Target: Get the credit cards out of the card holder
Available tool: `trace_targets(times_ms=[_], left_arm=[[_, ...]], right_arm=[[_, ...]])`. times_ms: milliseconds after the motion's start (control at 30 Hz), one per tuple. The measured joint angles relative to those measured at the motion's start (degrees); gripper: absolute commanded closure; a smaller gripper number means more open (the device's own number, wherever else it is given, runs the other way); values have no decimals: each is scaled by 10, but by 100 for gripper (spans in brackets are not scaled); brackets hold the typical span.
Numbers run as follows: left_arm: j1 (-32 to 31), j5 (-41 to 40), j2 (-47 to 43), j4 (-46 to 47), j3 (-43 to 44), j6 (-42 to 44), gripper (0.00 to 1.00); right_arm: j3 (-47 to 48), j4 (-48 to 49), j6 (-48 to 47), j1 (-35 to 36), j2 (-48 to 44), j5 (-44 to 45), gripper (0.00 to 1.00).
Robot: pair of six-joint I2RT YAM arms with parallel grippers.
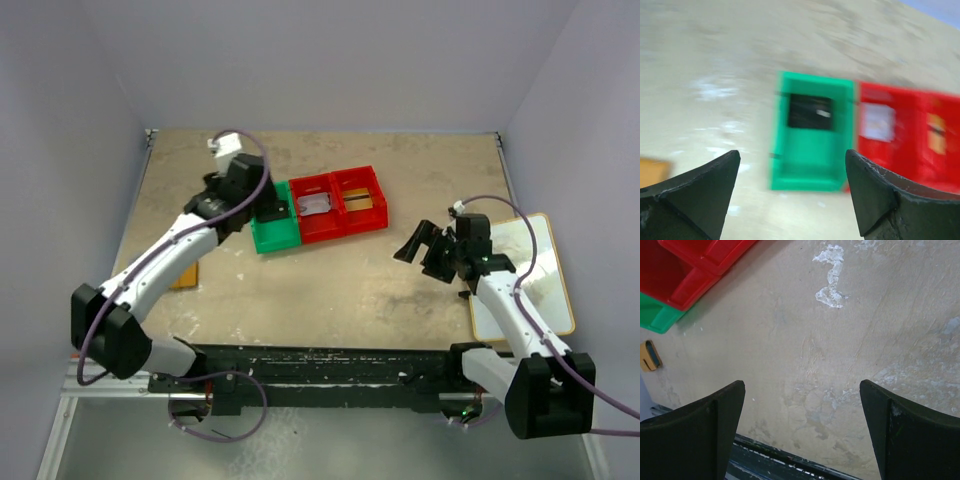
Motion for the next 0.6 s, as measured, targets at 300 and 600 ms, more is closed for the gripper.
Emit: trace_targets(times_ms=[300,600], left_arm=[[319,-55,-66,-99,-146,-10,9],[334,-28,18,-131,-153,-111,12]], right_arm=[[7,16,-15,0,36,-16,0],[28,26,-39,0,67,-21,0]])
